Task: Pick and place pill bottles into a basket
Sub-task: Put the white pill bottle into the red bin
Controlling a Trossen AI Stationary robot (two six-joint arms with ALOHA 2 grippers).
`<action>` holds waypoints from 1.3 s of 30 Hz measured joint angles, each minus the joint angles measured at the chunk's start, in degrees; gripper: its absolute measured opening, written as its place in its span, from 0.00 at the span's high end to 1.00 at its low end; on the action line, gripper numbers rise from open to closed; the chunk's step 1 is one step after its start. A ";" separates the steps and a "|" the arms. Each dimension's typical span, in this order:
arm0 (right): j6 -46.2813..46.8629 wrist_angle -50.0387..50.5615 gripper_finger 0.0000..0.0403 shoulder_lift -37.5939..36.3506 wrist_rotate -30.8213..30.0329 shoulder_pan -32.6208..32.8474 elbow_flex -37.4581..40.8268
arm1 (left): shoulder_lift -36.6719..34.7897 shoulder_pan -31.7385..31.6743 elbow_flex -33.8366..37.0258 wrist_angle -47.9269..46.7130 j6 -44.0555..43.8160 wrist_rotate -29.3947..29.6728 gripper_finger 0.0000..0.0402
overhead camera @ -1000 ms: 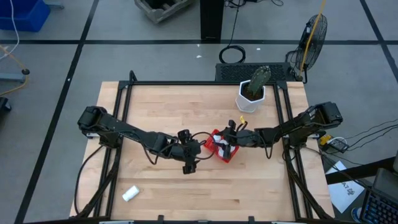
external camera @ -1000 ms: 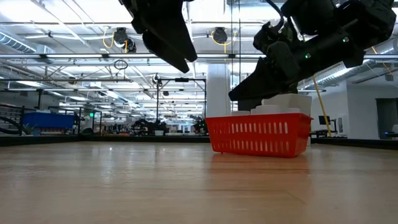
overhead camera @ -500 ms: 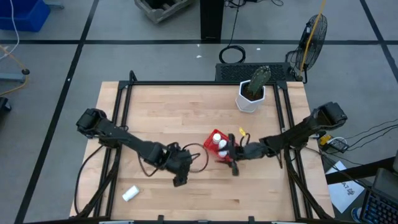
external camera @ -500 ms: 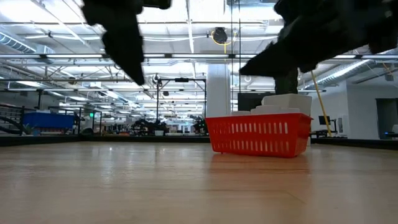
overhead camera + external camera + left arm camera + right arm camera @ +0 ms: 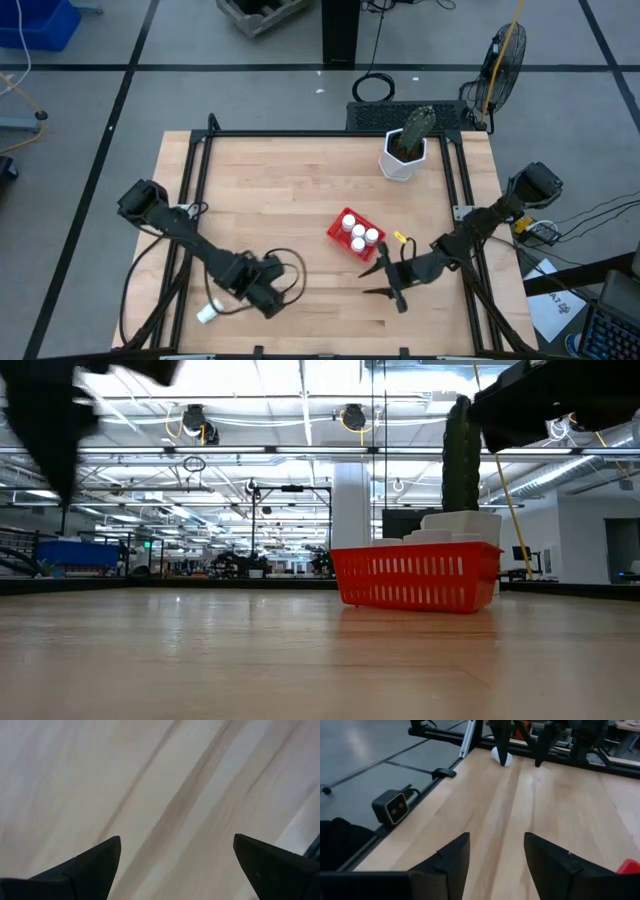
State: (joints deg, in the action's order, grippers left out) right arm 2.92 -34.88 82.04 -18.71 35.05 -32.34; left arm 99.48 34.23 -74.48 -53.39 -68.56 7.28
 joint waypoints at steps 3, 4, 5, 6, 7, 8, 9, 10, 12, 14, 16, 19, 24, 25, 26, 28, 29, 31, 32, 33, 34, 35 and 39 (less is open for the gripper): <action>-0.14 0.00 0.56 0.00 -1.50 1.77 0.00 | 0.00 2.66 0.00 -6.50 -7.89 -4.69 0.02; -0.14 0.05 0.56 0.00 -2.20 2.22 0.00 | 0.00 3.58 0.00 -7.90 -10.00 -6.08 0.02; -0.17 0.04 0.56 0.00 -2.38 2.54 0.00 | 0.00 4.57 0.00 -8.52 -12.02 -7.20 0.02; -0.31 0.00 0.56 0.00 -2.39 2.74 0.00 | 0.00 5.68 0.00 -8.84 -13.85 -7.90 0.02; -0.45 0.01 0.56 0.00 -2.39 2.87 0.00 | -0.02 6.90 0.00 -9.40 -15.72 -8.16 0.02; -0.55 0.01 0.56 0.00 -2.44 2.97 0.00 | -0.04 8.29 0.00 -9.87 -17.92 -8.50 0.02; -0.55 0.02 0.56 0.00 -2.44 2.97 0.00 | -0.10 9.63 0.00 -10.29 -19.86 -9.00 0.02; -0.48 0.04 0.56 0.00 -2.40 2.97 0.00 | -0.13 10.85 0.00 -10.40 -21.80 -9.73 0.02; 0.32 0.51 0.56 0.00 -2.35 2.97 0.00 | -0.13 13.17 0.00 -10.19 -26.23 -10.49 0.02; 0.83 0.85 0.56 0.00 -2.31 2.97 0.00 | -0.13 15.46 0.00 -10.25 -30.33 -10.43 0.02; 0.89 0.79 0.56 0.00 -2.30 2.97 0.00 | -0.14 17.79 -0.02 -11.76 -33.82 -10.16 0.02; 1.01 0.35 0.56 0.00 -2.28 2.97 0.00 | -0.22 20.36 0.98 -12.77 -37.87 -9.60 0.02; 2.79 -0.02 0.56 0.00 -2.19 3.02 0.00 | -0.20 21.97 3.60 -12.17 -38.14 -9.34 0.02; 3.13 -0.04 0.56 0.00 -2.15 3.22 0.00 | -0.20 22.16 4.32 -12.13 -37.98 -9.02 0.02; 3.33 -0.06 0.56 0.00 -2.15 3.40 0.00 | -0.20 22.41 4.92 -11.83 -37.84 -7.81 0.02; 3.43 -0.27 0.56 0.00 -2.11 3.85 0.00 | -0.20 22.59 6.14 -10.58 -36.94 -7.61 0.02; 3.39 -0.45 0.56 0.00 -2.11 4.06 0.00 | -0.20 22.57 7.03 -9.78 -36.52 -8.18 0.02; 3.33 -0.50 0.56 0.00 -2.13 4.48 0.00 | -0.20 22.41 8.80 -8.67 -36.39 -9.79 0.02; 3.30 -0.50 0.56 0.00 -2.11 4.58 0.00 | -0.20 22.41 9.64 -7.92 -36.39 -9.93 0.02; 3.31 -0.50 0.56 0.00 -2.13 4.63 0.00 | -0.20 22.43 10.25 -7.14 -36.37 -10.46 0.02; 3.32 -0.54 0.56 0.00 -2.15 4.74 0.00 | -0.17 22.43 10.66 -6.25 -36.34 -10.77 0.02; 3.32 -0.54 0.56 0.00 -2.15 4.79 0.00 | -0.17 22.48 11.08 -5.25 -36.32 -11.45 0.02; 3.32 -0.52 0.56 0.00 -2.15 4.83 0.00 | -0.18 22.46 13.19 -2.99 -36.61 -13.07 0.02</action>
State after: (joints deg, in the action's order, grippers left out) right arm 6.24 -35.40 82.04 -20.86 39.88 -32.34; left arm 99.30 56.69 -61.29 -56.38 -105.16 -5.80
